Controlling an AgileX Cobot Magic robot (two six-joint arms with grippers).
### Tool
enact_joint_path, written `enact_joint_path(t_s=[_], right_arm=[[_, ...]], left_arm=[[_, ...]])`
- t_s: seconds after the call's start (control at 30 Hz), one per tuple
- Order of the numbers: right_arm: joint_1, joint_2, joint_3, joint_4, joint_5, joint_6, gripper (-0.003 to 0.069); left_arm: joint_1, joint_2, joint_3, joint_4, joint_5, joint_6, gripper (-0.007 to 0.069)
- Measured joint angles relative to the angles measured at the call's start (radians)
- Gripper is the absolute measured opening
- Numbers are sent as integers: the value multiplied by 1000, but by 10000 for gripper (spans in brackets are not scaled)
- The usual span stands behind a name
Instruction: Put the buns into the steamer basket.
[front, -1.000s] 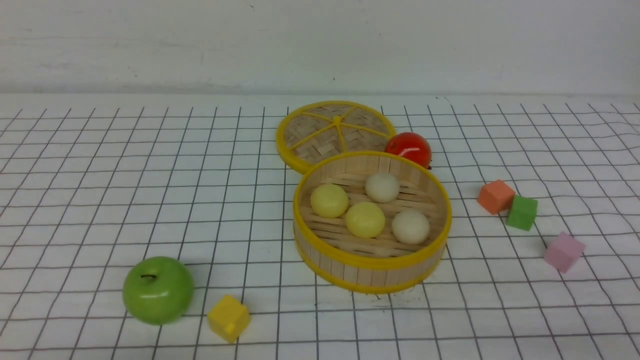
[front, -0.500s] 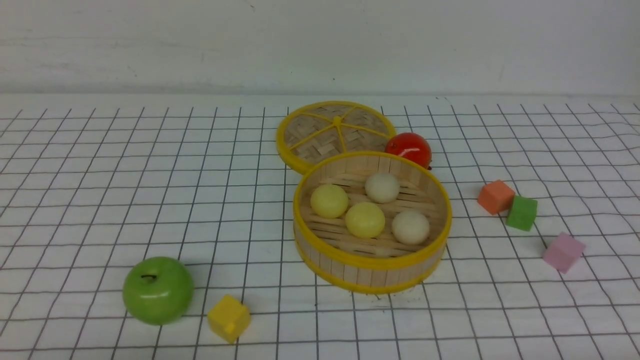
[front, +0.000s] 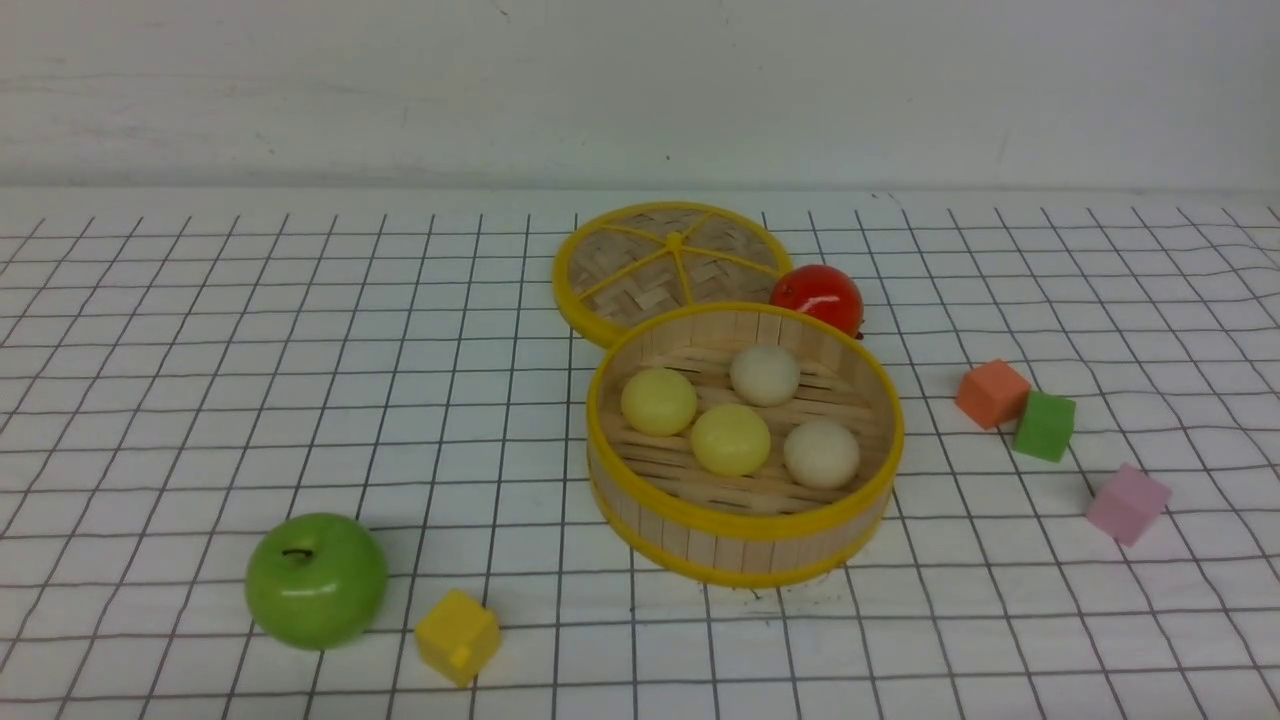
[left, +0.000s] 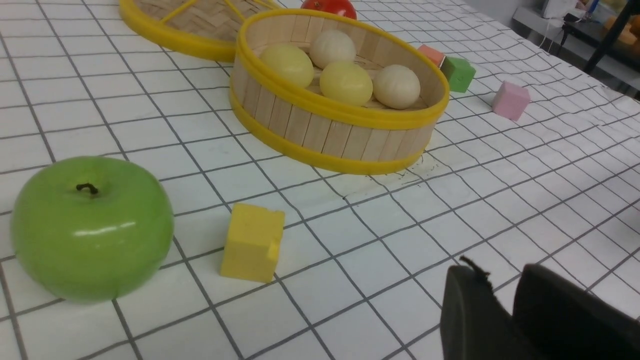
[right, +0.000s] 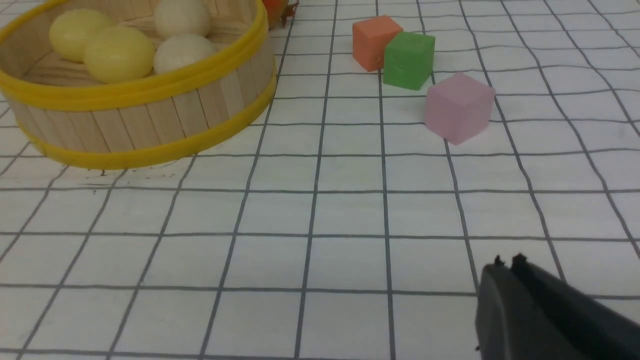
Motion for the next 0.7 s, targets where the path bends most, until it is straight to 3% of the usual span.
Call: enact_joint_path(t_s=[0.2, 0.3, 0.33, 0.47, 0.6, 0.7], right_arm=[[0, 0, 0, 0, -1, 0, 2], [0, 0, 0, 0, -1, 0, 2], [0, 0, 0, 0, -1, 0, 2], [0, 0, 0, 0, -1, 0, 3], [0, -1, 0, 0, -2, 0, 3], [0, -1, 0, 0, -2, 0, 3]], left_arm=[[20, -12, 22, 29, -49, 15, 136], [97, -49, 34, 34, -82, 7, 122], [168, -86, 41, 38, -86, -20, 100], [361, -221, 57, 98, 2, -109, 14], [471, -256, 90, 169, 196, -158, -13], [494, -256, 96, 176, 272, -174, -13]])
